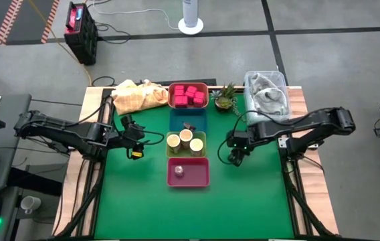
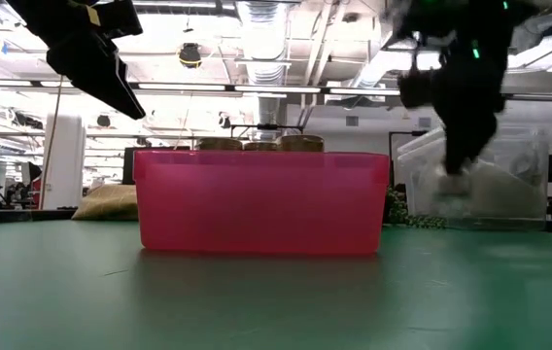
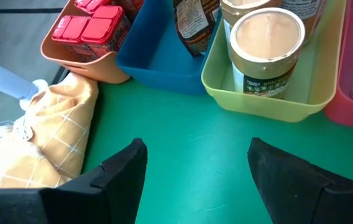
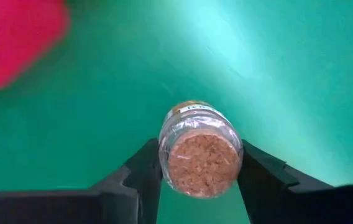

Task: Sort spices by type
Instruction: Put the brown seasoning bottle into the red bin

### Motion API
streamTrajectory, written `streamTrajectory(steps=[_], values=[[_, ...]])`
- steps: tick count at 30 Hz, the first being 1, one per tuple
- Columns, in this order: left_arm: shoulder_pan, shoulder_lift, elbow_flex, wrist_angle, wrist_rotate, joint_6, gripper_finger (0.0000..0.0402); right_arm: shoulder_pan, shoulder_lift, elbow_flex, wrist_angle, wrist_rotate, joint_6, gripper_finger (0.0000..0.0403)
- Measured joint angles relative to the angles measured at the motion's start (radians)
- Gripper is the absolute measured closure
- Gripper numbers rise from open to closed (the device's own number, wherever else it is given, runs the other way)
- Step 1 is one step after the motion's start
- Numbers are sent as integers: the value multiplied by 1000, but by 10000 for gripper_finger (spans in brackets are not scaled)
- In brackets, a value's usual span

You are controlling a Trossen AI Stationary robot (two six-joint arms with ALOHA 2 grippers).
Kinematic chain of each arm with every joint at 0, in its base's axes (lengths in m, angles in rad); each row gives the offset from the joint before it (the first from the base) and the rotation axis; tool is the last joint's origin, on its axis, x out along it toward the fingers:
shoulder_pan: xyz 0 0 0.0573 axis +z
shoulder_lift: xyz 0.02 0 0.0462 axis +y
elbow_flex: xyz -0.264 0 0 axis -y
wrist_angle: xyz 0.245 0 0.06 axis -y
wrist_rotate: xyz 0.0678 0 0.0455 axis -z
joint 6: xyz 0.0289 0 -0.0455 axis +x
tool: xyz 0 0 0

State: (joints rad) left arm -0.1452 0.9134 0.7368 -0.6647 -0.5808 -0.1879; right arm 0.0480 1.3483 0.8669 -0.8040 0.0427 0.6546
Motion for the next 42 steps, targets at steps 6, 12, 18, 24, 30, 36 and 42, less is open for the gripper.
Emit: streamTrajectory(steps=[6, 12, 18, 24, 30, 36, 42], values=[[0, 0, 0, 1, 0, -1, 136, 70, 1, 150, 12, 67, -13, 210], [0, 1, 0, 3, 0, -5, 136, 145, 126, 325, 80, 89, -91, 210], [0, 1, 0, 4, -1, -26, 136, 194, 393, 585, -6, 90, -262, 210], [0, 1, 0, -3, -1, -39, 136, 200, 598, 780, -72, 88, -408, 206], [0, 1, 0, -13, -1, -42, 136, 179, 719, 807, -82, 9, -446, 187], [0, 1, 0, -14, -1, -42, 136, 164, 752, 807, -74, 3, -446, 176], [0, 1, 0, -14, -1, -42, 136, 158, 740, 808, -63, 3, -446, 141]])
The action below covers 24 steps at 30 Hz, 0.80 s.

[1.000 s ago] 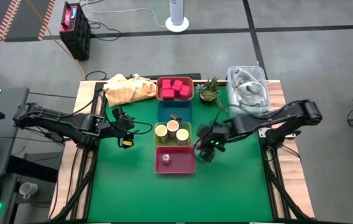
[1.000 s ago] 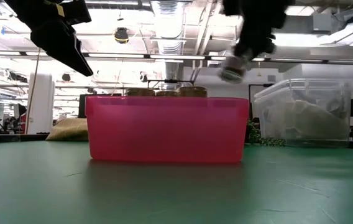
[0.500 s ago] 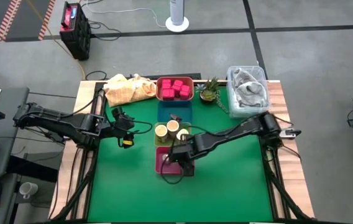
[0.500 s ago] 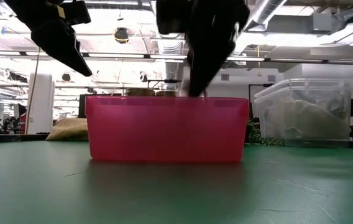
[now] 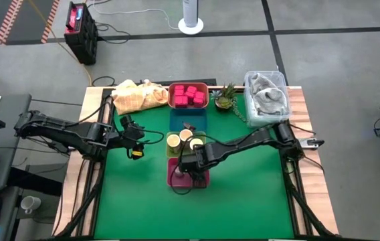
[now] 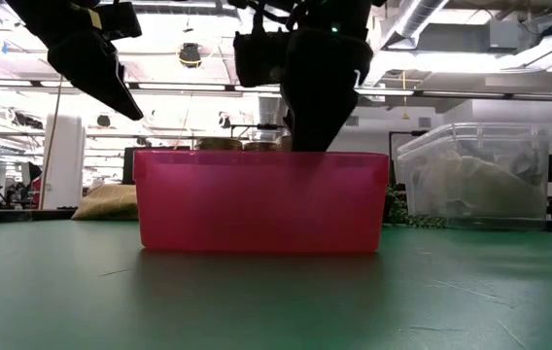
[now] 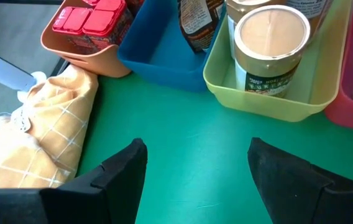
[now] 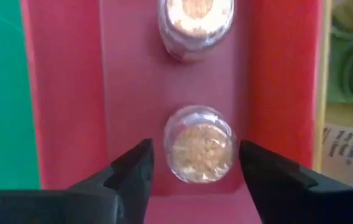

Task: Sort spices by type
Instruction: Put the brown seasoning bottle into the red bin, then return to Home Position

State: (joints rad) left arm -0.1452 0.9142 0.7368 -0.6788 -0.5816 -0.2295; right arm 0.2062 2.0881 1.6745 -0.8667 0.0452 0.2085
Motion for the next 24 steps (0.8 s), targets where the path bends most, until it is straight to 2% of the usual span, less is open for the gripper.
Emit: streamTrajectory(steps=[4, 7, 10, 12, 14, 17, 21, 24], values=[[0, 0, 0, -1, 0, 0, 136, 0, 0, 0, -14, 0, 0, 110], [0, 0, 0, -7, 0, 0, 136, 3, -12, 7, -87, 0, 11, 89], [0, 0, 0, -7, 0, 0, 136, 11, -62, 13, -137, 10, 51, 75], [0, 0, 0, -7, 0, 2, 136, 27, -110, 15, -150, 56, 57, 69], [-1, 0, 0, 3, 0, 22, 136, 50, -167, -13, -145, 144, 55, 68], [-15, 0, 0, 25, 0, 37, 136, 80, -264, -97, -130, 286, 66, 70], [-64, 0, -5, 91, -1, 86, 136, 78, -434, -291, 15, 298, 118, 75], [-106, -5, -65, 269, 0, 184, 136, 65, -569, -484, 180, 298, 138, 77]])
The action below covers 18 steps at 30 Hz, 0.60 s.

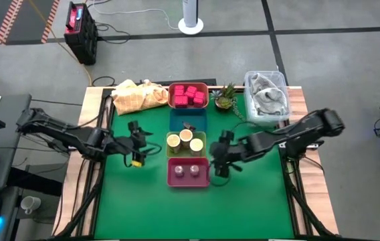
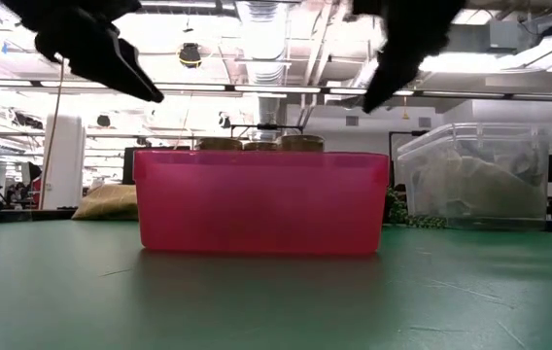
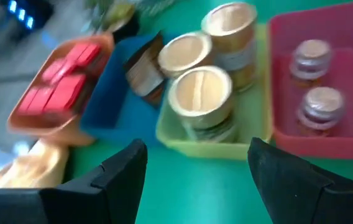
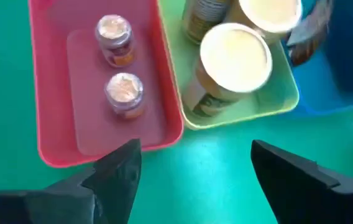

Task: Sort spices by type
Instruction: Return to Home Position

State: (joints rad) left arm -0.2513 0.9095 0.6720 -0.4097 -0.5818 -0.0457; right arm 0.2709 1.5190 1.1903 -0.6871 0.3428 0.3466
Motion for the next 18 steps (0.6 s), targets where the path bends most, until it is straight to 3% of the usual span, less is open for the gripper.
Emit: streamTrajectory(steps=[3, 9, 18], values=[[-20, -2, -74, 141, 1, 50, 136, -22, -127, -186, 145, -4, 22, 78], [-43, -59, -149, 166, -4, -42, 136, -78, -348, -474, 332, -3, 41, 78], [-90, -283, -258, 182, -72, -104, 136, -190, -671, -688, 365, -3, 35, 81]])
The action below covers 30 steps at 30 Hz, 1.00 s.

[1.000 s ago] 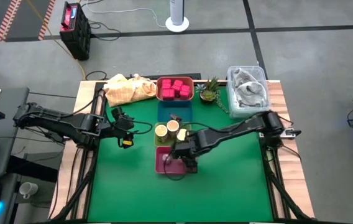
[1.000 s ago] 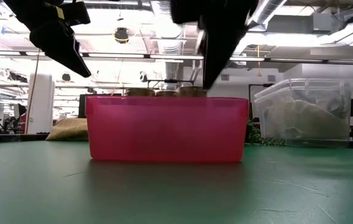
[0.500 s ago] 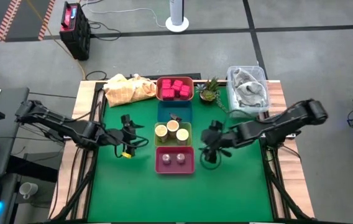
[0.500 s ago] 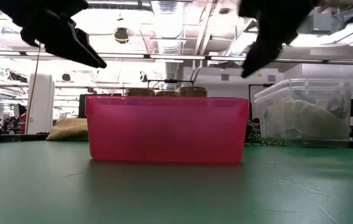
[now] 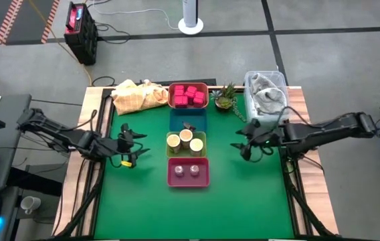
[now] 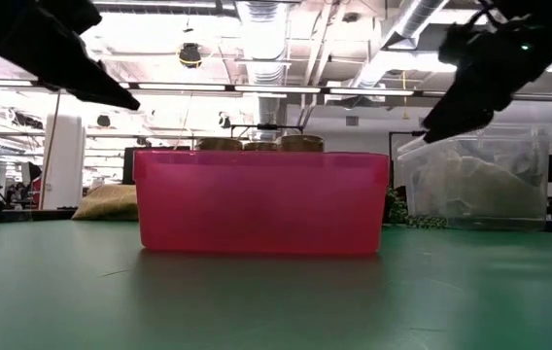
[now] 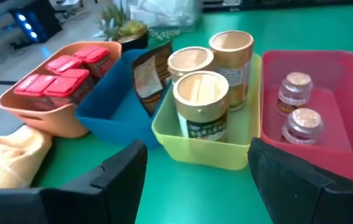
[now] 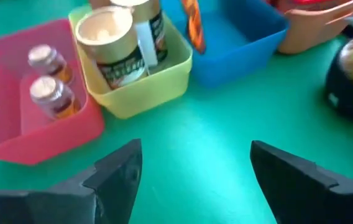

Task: Sort spices by type
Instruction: Return to Home Position

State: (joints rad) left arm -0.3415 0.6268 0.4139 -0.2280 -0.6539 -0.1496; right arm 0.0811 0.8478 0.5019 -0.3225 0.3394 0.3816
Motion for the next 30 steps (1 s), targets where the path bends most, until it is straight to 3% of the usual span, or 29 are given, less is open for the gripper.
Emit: streamTrajectory(steps=[8, 18, 23, 30], values=[[0, -179, -88, -22, 1, -54, 136, -65, -299, -42, -77, 2, -24, 95], [0, -316, -125, -64, 2, -41, 136, -80, -562, -42, -174, 39, -62, 98], [0, -383, -125, -100, 3, -32, 136, -85, -637, -42, -150, 73, -39, 98], [0, -439, -125, -113, 42, -40, 136, -82, -642, -46, -57, 104, -40, 99]])
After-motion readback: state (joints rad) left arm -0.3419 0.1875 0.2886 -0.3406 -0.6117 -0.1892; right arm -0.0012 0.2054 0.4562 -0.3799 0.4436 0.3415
